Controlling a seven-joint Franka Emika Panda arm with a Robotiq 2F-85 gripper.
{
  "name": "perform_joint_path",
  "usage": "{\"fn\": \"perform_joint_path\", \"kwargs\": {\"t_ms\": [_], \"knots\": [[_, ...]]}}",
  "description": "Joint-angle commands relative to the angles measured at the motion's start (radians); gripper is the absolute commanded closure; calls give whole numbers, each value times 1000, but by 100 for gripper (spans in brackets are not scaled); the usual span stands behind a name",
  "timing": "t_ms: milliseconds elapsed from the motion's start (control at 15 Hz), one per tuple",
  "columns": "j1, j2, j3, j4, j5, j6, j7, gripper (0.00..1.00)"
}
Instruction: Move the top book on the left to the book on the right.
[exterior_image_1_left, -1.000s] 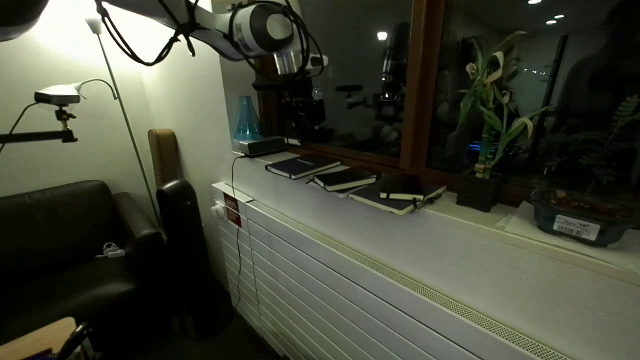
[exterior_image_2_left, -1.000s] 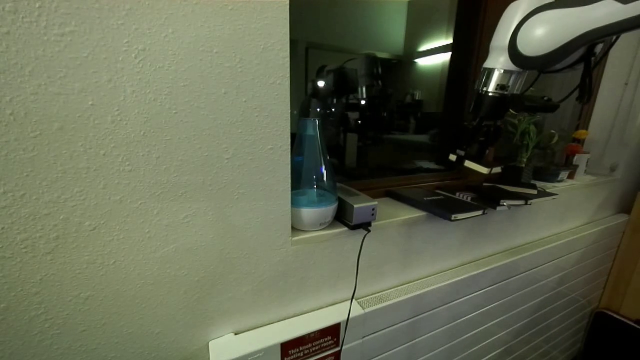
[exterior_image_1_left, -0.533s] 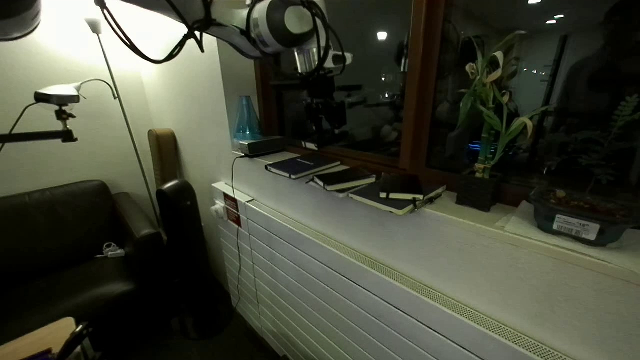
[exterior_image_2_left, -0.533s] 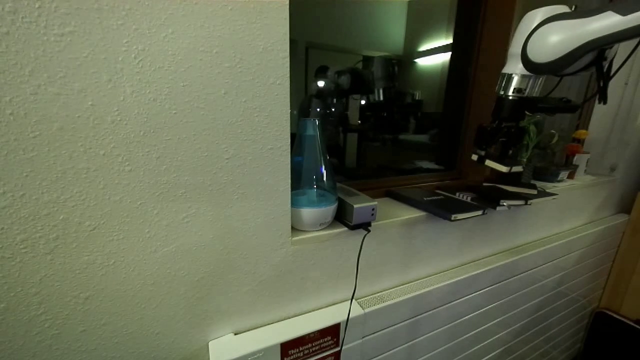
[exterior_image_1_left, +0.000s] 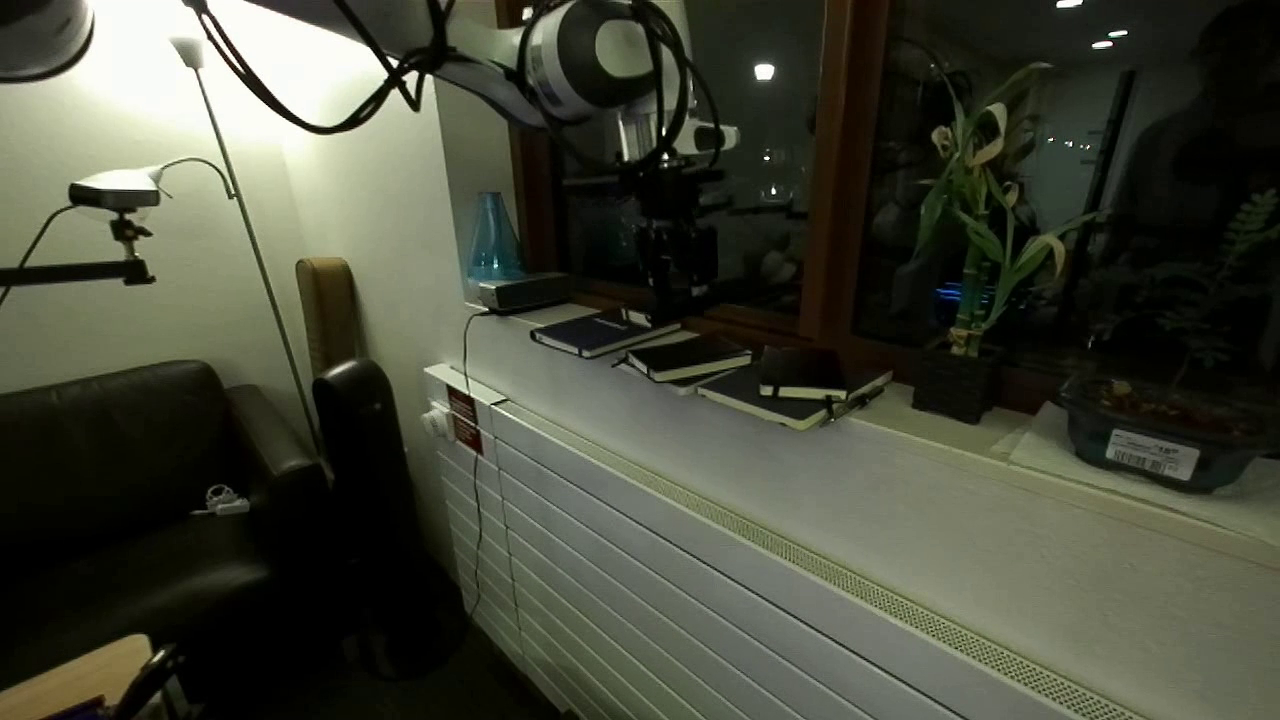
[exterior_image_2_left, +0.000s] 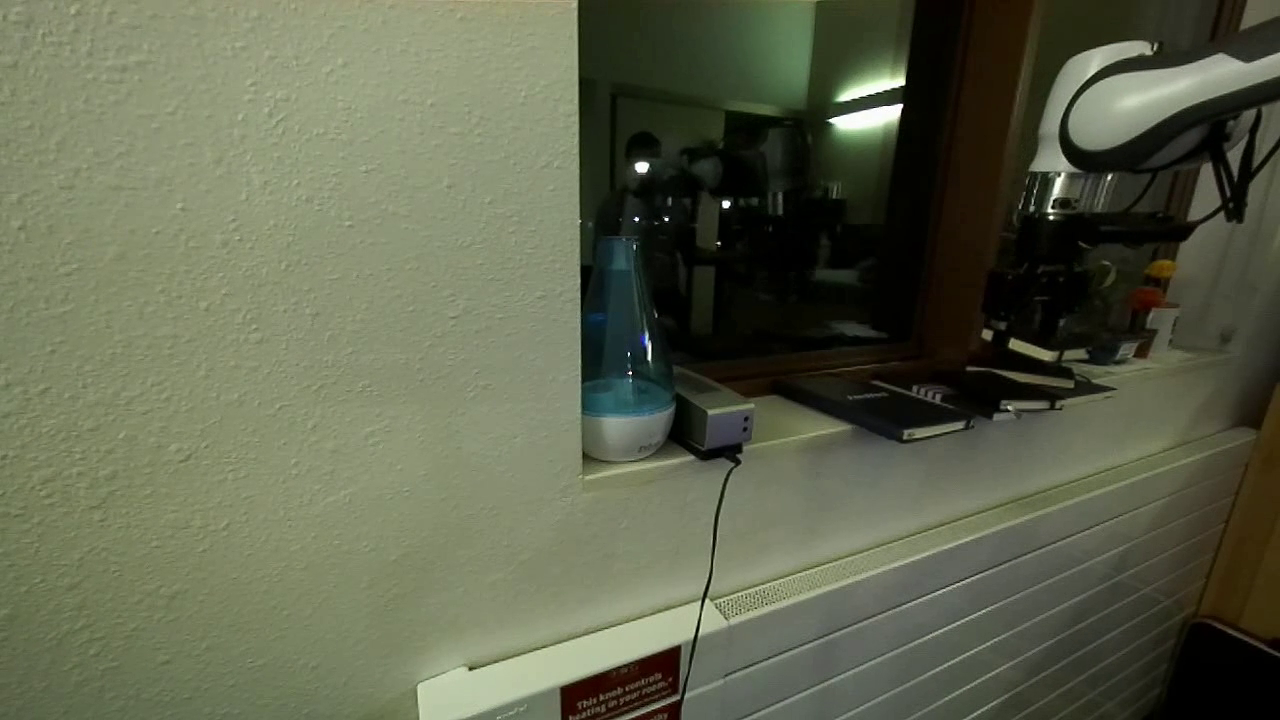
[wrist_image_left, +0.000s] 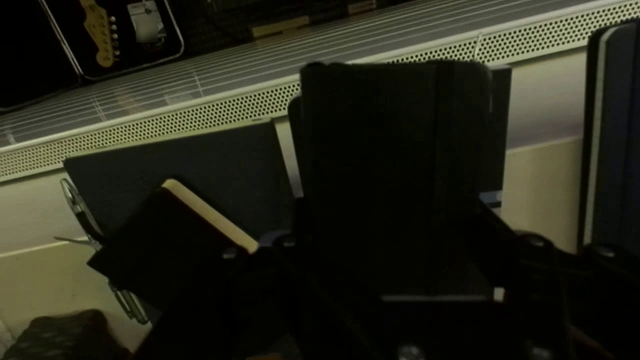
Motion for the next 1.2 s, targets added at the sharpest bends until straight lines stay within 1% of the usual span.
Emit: {"fn": "perform_joint_path", "kwargs": {"t_ms": [0, 200, 667, 1133], "knots": [[-5, -31, -1, -63, 11, -15, 23, 51], [-1, -24, 0, -65, 10, -10, 27, 51], [-3, 1, -5, -7, 6, -28, 46, 51], [-10, 60, -19, 114, -3, -27, 48, 51]]}}
